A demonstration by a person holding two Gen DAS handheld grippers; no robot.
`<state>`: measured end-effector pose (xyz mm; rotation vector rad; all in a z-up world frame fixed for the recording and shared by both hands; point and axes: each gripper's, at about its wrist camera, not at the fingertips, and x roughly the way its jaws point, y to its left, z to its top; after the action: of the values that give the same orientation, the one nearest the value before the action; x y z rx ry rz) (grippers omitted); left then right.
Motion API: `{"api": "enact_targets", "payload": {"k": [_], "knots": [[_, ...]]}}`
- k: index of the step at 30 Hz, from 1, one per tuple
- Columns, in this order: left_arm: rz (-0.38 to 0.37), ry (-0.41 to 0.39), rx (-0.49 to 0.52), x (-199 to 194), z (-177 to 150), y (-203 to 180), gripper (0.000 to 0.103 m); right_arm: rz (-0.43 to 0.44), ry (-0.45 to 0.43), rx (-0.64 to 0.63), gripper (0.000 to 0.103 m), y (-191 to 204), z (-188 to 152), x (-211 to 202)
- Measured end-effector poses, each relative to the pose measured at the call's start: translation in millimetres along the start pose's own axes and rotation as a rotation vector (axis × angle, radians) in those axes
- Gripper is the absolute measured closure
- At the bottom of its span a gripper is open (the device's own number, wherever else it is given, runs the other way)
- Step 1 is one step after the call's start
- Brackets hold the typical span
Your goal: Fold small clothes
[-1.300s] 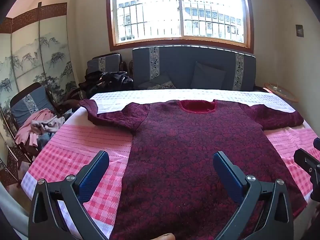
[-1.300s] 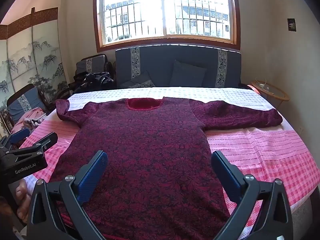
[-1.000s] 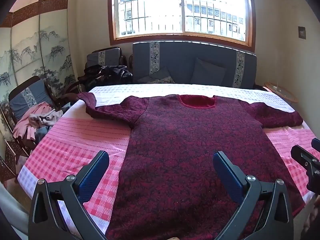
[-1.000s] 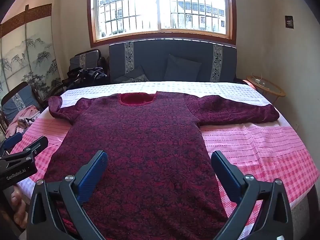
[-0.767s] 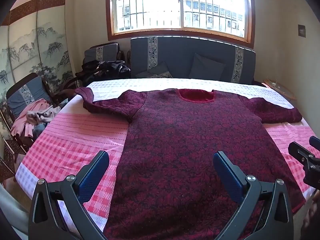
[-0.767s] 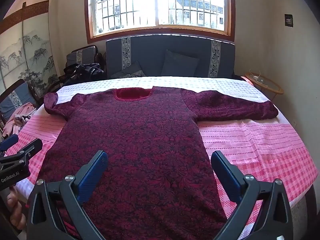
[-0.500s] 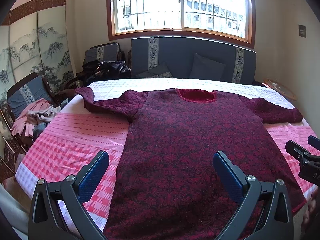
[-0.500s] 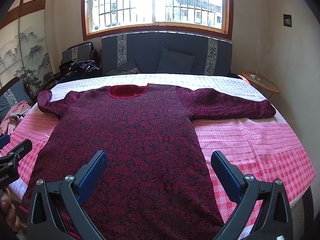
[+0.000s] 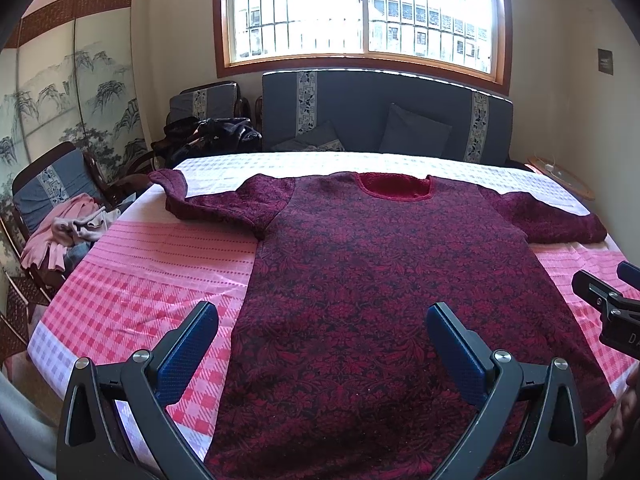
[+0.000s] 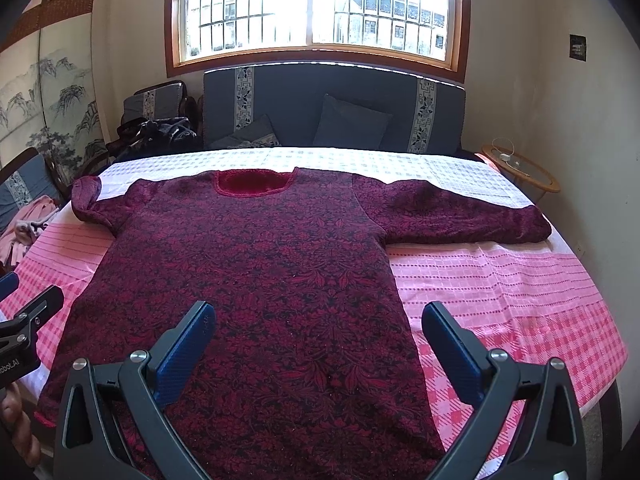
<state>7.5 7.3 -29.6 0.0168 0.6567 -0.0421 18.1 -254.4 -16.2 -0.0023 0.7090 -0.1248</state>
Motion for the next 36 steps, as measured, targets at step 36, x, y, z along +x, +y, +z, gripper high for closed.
{"api": "enact_targets", "payload": {"k": [36], "knots": [[0.018, 0.002, 0.024, 15, 14, 11, 0.0, 0.046, 0.023, -0.035, 0.001, -2, 14, 15]]}}
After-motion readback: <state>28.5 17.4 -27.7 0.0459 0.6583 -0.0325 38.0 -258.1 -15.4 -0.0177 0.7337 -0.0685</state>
